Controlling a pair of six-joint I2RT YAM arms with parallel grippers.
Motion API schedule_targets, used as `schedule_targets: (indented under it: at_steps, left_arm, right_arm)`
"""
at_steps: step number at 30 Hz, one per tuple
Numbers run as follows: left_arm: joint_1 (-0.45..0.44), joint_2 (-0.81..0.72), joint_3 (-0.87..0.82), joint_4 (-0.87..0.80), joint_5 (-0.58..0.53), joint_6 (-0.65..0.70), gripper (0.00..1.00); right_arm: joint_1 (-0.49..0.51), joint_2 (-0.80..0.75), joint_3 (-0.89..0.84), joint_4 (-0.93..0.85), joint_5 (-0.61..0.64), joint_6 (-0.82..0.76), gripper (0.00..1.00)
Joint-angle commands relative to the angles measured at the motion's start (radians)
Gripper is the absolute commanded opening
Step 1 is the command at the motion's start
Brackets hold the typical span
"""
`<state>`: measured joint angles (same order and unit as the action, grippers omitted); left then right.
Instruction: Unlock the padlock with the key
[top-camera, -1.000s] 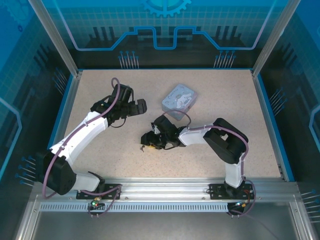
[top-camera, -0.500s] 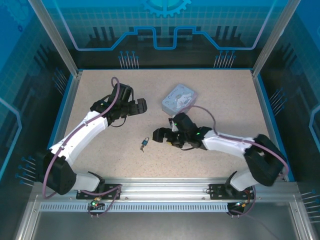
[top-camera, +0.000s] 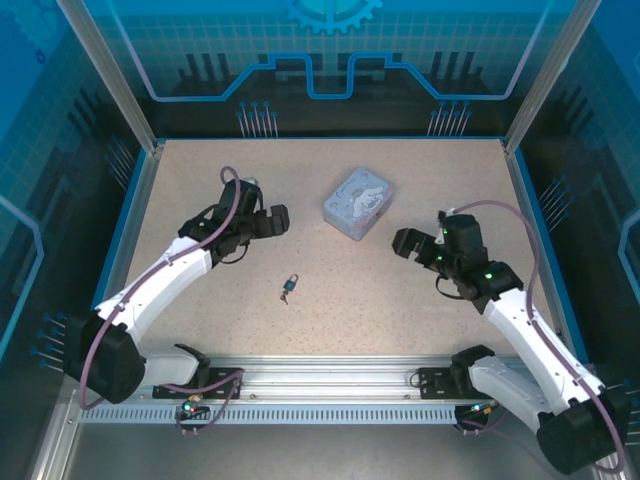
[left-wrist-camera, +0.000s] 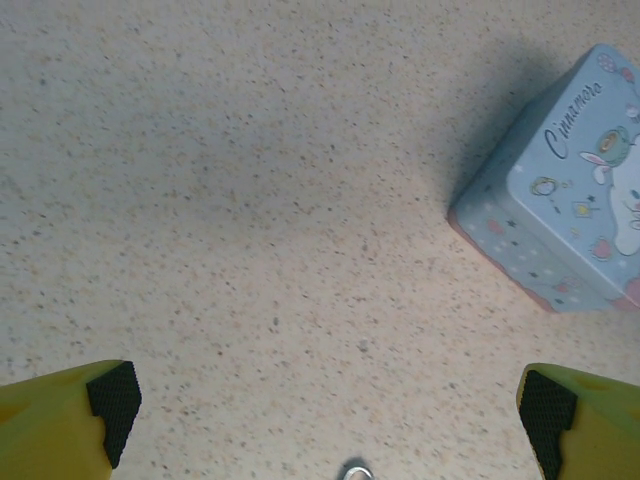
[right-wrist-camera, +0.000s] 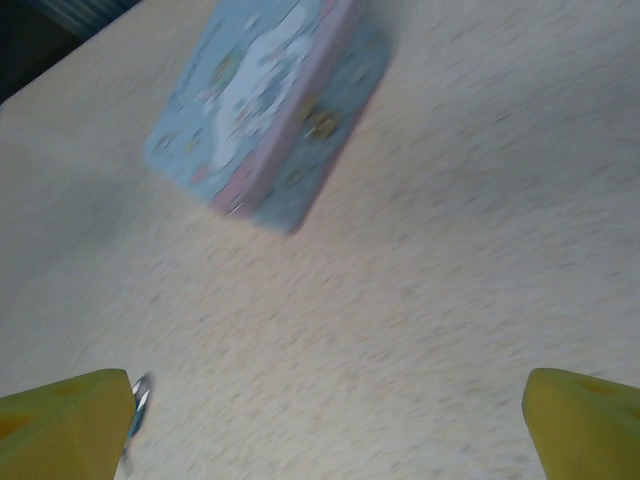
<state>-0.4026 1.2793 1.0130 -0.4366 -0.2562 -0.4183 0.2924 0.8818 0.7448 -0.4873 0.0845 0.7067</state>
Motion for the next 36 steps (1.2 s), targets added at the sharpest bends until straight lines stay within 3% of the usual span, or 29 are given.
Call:
schedule_targets:
  at_steps: [1, 7, 12, 18, 22, 26, 28, 31, 36]
  left_arm:
    - [0.006, -0.056, -0.061, 0.146, -0.114, 0.101, 0.99]
    - [0.025, -0.121, -0.232, 0.420, -0.299, 0.248, 0.99]
    - [0.092, -0.138, -0.368, 0.660, -0.271, 0.412, 0.99]
    - [0.196, -0.108, -0.493, 0.872, -0.213, 0.450, 0.99]
    - [0.240, -0.065, -0.571, 1.006, -0.158, 0.452, 0.99]
    - [0.252, 0.021, -0.615, 1.138, -0.116, 0.472, 0.99]
    - [0.259, 0.085, -0.637, 1.238, -0.097, 0.493, 0.99]
    - [0.267, 0.174, -0.680, 1.369, -0.066, 0.493, 0.99]
    - [0.279, 0.202, -0.685, 1.406, -0.019, 0.499, 0.99]
  right_arm:
    - [-0.073, -0.023, -0.020, -0.004, 0.190, -0.081, 1.00]
    - [-0.165, 0.084, -0.024, 0.173, 0.325, -0.197, 1.00]
    - [-0.182, 0.221, -0.022, 0.317, 0.426, -0.325, 1.00]
    - [-0.183, 0.336, -0.147, 0.647, 0.449, -0.439, 1.00]
    - [-0.186, 0.410, -0.245, 0.888, 0.427, -0.510, 1.00]
    - [-0.192, 0.448, -0.285, 0.984, 0.362, -0.534, 1.00]
    - [-0.191, 0.447, -0.345, 1.145, 0.307, -0.610, 1.00]
    - [-0.216, 0.504, -0.447, 1.384, 0.294, -0.602, 1.00]
    - [-0.233, 0.538, -0.396, 1.318, 0.146, -0.636, 1.00]
